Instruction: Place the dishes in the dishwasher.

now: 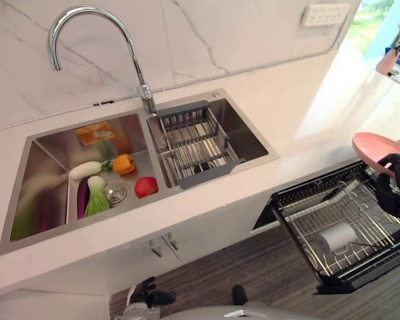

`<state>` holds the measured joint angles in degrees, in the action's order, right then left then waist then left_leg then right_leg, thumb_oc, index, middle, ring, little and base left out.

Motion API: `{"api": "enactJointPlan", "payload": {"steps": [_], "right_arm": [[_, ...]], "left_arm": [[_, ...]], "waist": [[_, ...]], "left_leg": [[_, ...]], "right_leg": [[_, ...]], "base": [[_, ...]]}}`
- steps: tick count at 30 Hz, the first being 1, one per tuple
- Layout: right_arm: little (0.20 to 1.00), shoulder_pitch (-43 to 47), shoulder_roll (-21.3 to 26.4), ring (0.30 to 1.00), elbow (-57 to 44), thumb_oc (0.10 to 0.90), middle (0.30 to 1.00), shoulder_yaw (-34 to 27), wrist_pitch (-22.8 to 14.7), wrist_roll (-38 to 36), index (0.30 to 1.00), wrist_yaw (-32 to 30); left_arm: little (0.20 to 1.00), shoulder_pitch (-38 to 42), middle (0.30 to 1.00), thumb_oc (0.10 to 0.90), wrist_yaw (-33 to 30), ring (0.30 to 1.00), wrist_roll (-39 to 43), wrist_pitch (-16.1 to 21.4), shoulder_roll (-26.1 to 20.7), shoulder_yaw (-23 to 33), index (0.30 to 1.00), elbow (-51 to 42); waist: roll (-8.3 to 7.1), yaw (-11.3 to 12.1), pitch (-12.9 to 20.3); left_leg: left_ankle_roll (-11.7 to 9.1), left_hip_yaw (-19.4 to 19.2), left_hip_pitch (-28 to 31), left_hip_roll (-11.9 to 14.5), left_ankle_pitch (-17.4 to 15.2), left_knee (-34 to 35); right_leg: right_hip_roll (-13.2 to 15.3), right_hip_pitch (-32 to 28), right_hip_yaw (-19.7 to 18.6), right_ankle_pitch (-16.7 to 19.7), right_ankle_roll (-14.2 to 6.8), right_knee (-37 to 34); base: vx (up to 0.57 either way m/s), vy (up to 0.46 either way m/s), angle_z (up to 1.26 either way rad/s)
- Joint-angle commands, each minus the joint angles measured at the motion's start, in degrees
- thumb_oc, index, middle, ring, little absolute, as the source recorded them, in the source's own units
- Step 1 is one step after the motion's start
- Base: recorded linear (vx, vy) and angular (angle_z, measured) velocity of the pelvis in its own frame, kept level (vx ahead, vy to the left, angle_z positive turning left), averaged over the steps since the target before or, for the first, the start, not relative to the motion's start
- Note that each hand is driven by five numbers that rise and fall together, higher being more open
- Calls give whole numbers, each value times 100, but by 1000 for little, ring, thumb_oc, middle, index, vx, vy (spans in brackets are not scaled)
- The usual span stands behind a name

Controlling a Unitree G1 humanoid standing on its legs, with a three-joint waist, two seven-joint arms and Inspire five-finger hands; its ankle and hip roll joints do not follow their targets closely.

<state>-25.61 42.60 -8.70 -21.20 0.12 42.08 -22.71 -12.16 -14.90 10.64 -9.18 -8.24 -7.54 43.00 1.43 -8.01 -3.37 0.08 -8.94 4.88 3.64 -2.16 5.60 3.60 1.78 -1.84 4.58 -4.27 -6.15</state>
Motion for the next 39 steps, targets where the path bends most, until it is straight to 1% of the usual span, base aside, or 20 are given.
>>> {"api": "enactJointPlan", "payload": {"steps": [1,4,8,9,10,12,15,19,20,21,22,23,25,26,27,29,30,31,34,39], "right_arm": [[300,637,311,300,-117,400,300,-692,-8,-160,300,-916],[300,570,-8,300,13,400,300,-660,36,-289,300,-1065],[300,775,3,300,305,400,300,-389,-64,-374,300,-1233],[300,957,-41,300,545,400,300,-151,-129,-525,300,-1472],[300,931,-106,300,520,400,300,-119,-18,-423,300,-1675],[300,1095,-259,300,548,400,300,95,159,-479,300,-1602],[300,1409,-109,300,758,400,300,373,268,-450,300,-1484],[300,1933,123,300,1419,400,300,837,25,-665,300,-1278],[300,2036,207,300,1321,400,300,734,86,-757,300,-1142],[300,2036,207,300,1321,400,300,734,86,-757,300,-1142],[300,2108,215,300,1281,400,300,763,108,-781,300,-992],[300,2296,318,300,1476,400,300,874,195,-748,300,-910],[300,2540,445,300,1823,400,300,1060,223,-777,300,-831],[300,2574,458,300,1856,400,300,1087,215,-784,300,-843],[300,2773,571,300,2187,400,300,1162,276,-859,300,-833],[300,2946,631,300,2500,400,300,1143,487,-957,300,-840],[314,3044,615,314,2566,409,314,1179,513,-1015,314,-843],[900,3037,616,900,2624,800,900,1101,585,-1105,900,-758],[900,3035,535,900,2633,800,900,863,792,-1309,900,-653],[900,2883,548,900,2417,800,900,562,880,-1389,900,-492]], "left_arm": [[900,363,900,800,-207,900,-75,321,-207,25,900,220],[900,368,900,800,-229,900,-27,387,-222,-54,900,15],[900,533,900,800,-295,900,22,512,-300,-233,900,-143],[900,530,900,800,-514,900,-345,895,47,-485,900,668],[900,599,900,800,-370,900,-327,1010,-43,-351,900,1006],[900,862,900,800,-182,900,-169,1300,-271,-237,900,1062],[900,959,900,800,-99,900,-83,1454,-491,-257,900,984],[900,955,900,800,-43,900,-49,1491,-594,-440,900,798],[900,949,900,800,-24,900,28,1523,-613,-388,900,765],[900,949,900,800,-24,900,28,1523,-613,-388,900,765],[900,927,900,800,-1,900,85,1549,-627,-392,900,701],[900,923,900,800,15,900,159,1577,-646,-453,900,628],[900,897,900,800,-2,900,171,1599,-642,-509,900,589],[900,899,900,800,-2,900,171,1600,-636,-500,900,591],[900,919,900,800,-19,900,180,1605,-628,-577,900,596],[900,961,900,800,3,900,207,1609,-595,-643,900,599],[900,973,900,800,-4,900,220,1617,-591,-661,900,588],[900,958,900,800,38,900,213,1612,-587,-679,900,573],[900,929,900,800,68,900,176,1603,-601,-725,900,491],[900,867,900,800,139,900,107,1548,-609,-669,900,561]], "waist": [[39,172,-94],[74,152,-227],[130,128,-640],[60,184,-775],[39,207,-879],[-20,286,-1102],[-18,387,-1379],[85,540,-1600],[80,549,-1650],[80,549,-1650],[91,586,-1685],[112,654,-1748],[128,721,-1791],[129,717,-1796],[157,760,-1826],[183,764,-1876],[204,763,-1901],[222,754,-1910],[261,745,-1913],[266,717,-1819]], "left_leg": [[-396,282,-197,70,-11,-60],[-392,334,-351,60,30,-60],[-377,374,-734,32,156,-60],[-361,411,-876,40,225,-60],[-367,443,-974,18,267,-60],[-356,477,-1179,-15,363,-60],[-336,489,-1445,-50,445,-82],[-304,462,-1742,-94,509,-129],[-303,461,-1803,-100,518,-135],[-303,461,-1803,-100,518,-135],[-293,450,-1848,-101,524,-141],[-283,416,-1889,-98,529,-159],[-280,384,-1895,-96,530,-162],[-281,378,-1892,-93,528,-161],[-287,362,-1881,-100,532,-156],[-295,369,-1835,-102,518,-157],[-298,376,-1813,-105,515,-158],[-300,386,-1785,-109,504,-159],[-305,393,-1678,-127,472,-155],[-314,358,-1498,-112,419,-145]], "right_leg": [[130,-205,263,-416,-320,115],[135,-50,269,-373,-311,115],[138,387,228,-231,-308,120],[125,520,249,-200,-288,142],[130,626,225,-159,-293,160],[136,861,236,-92,-279,212],[173,1188,207,-34,-275,327],[191,1518,186,27,-281,441],[194,1590,209,49,-298,446],[194,1590,209,49,-298,446],[191,1648,198,76,-299,452],[189,1713,215,105,-311,470],[185,1734,225,128,-321,468],[182,1735,219,130,-321,468],[187,1716,246,124,-324,466],[201,1676,285,108,-318,473],[202,1658,304,99,-321,478],[207,1627,320,82,-313,476],[218,1513,368,43,-309,472],[222,1337,411,-6,-310,453]], "base": [[-52,-28,-6],[-50,-28,0],[-169,-19,-2],[-182,-87,-7],[-183,-109,-14],[-153,-71,-6],[-138,-28,0],[-113,3,-9],[-77,5,-8],[-68,4,-1],[-59,7,0],[-69,5,-4],[-33,0,-12],[-25,11,-11],[-23,6,-11],[-26,4,-10],[-9,6,-6],[3,7,-4],[4,1,-1],[30,3,3]]}}
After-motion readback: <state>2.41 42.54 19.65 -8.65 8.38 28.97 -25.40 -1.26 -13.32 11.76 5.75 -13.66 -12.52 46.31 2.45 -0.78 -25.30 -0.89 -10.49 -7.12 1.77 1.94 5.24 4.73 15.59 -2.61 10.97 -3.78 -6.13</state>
